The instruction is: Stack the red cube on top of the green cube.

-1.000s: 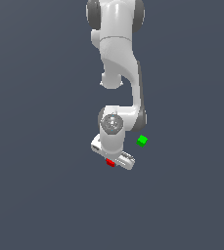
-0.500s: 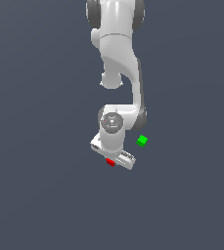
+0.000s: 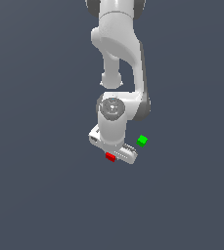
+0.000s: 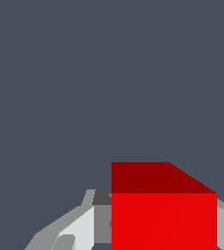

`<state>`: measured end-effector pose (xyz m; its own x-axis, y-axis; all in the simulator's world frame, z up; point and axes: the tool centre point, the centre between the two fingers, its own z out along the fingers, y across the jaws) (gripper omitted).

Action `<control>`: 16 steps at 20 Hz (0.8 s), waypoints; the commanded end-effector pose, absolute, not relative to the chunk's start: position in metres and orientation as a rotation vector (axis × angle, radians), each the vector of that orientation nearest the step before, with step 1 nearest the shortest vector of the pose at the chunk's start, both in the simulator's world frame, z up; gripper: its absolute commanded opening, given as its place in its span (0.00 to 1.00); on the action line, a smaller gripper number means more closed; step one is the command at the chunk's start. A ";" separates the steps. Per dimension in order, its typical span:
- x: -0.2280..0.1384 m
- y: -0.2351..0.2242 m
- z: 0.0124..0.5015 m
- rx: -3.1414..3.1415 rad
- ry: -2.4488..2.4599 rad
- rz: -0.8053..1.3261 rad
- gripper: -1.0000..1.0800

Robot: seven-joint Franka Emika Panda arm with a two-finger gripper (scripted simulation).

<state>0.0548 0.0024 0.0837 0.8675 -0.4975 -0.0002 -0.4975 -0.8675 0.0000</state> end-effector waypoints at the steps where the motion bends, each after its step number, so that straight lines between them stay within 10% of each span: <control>1: 0.055 0.002 0.100 -3.036 0.809 0.000 0.00; 16: 0.051 0.009 0.116 -3.035 0.809 -0.001 0.00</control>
<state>0.0527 0.0062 0.1168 0.8670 -0.4983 0.0004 -0.4983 -0.8670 -0.0001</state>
